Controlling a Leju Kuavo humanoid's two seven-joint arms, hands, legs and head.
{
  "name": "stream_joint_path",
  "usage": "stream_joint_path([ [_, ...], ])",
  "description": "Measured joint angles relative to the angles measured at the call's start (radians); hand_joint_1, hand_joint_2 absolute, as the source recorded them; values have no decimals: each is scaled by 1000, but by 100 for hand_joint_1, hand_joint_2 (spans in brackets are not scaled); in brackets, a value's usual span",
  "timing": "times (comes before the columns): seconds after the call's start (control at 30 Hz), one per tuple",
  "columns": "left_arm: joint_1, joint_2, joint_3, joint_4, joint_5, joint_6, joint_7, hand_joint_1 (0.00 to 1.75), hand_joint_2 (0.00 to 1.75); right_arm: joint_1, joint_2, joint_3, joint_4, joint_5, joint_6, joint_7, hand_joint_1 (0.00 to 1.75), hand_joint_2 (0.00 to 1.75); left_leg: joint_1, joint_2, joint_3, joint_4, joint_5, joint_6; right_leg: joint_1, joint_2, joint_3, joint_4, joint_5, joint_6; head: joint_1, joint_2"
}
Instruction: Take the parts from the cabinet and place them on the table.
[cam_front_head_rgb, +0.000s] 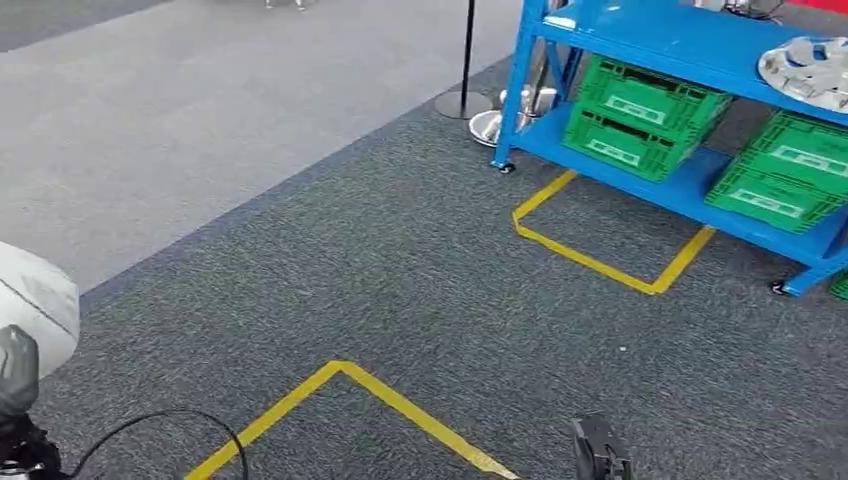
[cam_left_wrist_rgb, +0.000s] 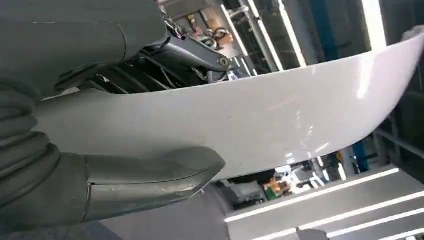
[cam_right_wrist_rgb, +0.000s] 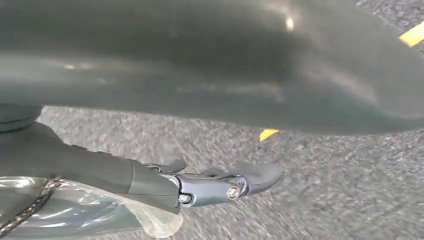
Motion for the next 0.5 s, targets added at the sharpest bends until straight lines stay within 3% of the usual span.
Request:
stream_joint_path([
  [0.07, 4, 0, 0, 0, 1, 0, 0, 175, 175, 4, 0, 0, 0, 0, 0, 0, 0, 0, 18, 11, -64, 124, -43, -17, -1, -28, 1, 1, -6, 3, 0, 0],
  [0.1, 4, 0, 0, 1, 0, 0, 0, 175, 175, 4, 0, 0, 0, 0, 0, 0, 0, 0, 24, 13, -71, 134, -35, -25, -3, -44, 2, 2, -9, 6, 0, 0],
  [0.13, 4, 0, 0, 1, 0, 0, 0, 175, 175, 4, 0, 0, 0, -1, 0, 0, 0, 0, 30, 17, -56, 102, -4, -32, -6, -60, 3, 3, -12, 11, 0, 0],
  [0.2, 4, 0, 0, 1, 0, 0, 0, 175, 175, 2, 1, 0, 0, -6, -2, 1, 0, 0, 33, 33, 7, -21, 66, -39, -11, -81, 9, 6, -19, 20, 0, 0],
  [0.33, 4, 0, 0, 1, 0, 0, 0, 175, 175, 2, 1, 0, 0, -7, -3, 1, 0, 0, 33, 36, 13, -32, 71, -39, -12, -83, 10, 6, -20, 21, 0, 0],
  [0.37, 4, 0, 0, 1, 0, 0, 0, 175, 175, 1, 1, 0, 0, -8, -5, 2, 0, 0, 32, 87, 59, -120, 102, -41, -10, -95, 14, 11, -27, 30, -2, 0],
  [0.4, 1, 0, 0, 1, 0, 1, 1, 175, 175, 1, 0, -1, 0, -9, -6, 2, 0, 0, 15, 128, 65, -134, 84, -32, -3, -105, 14, 15, -34, 38, -5, 0],
  [0.43, 8, -2, 4, 0, 2, 6, 0, 175, 175, -3, 0, -1, -1, -9, -6, 3, 0, 0, 16, 59, 60, -142, 93, 19, -4, -154, 27, 14, -47, 59, -3, 0],
  [0.47, 9, -2, 4, 0, 2, 6, 0, 175, 175, -5, 0, -1, -1, -9, -6, 3, 0, 0, 21, 49, 62, -146, 96, 25, -10, -112, 17, 28, -64, 68, 0, 0],
  [0.5, 6, -3, 5, -1, 3, 6, 0, 175, 175, -7, 0, -1, -1, -9, -8, 3, 0, 0, 22, 37, 60, -147, 98, 33, -13, -48, -8, 83, -100, 69, 5, 0],
])
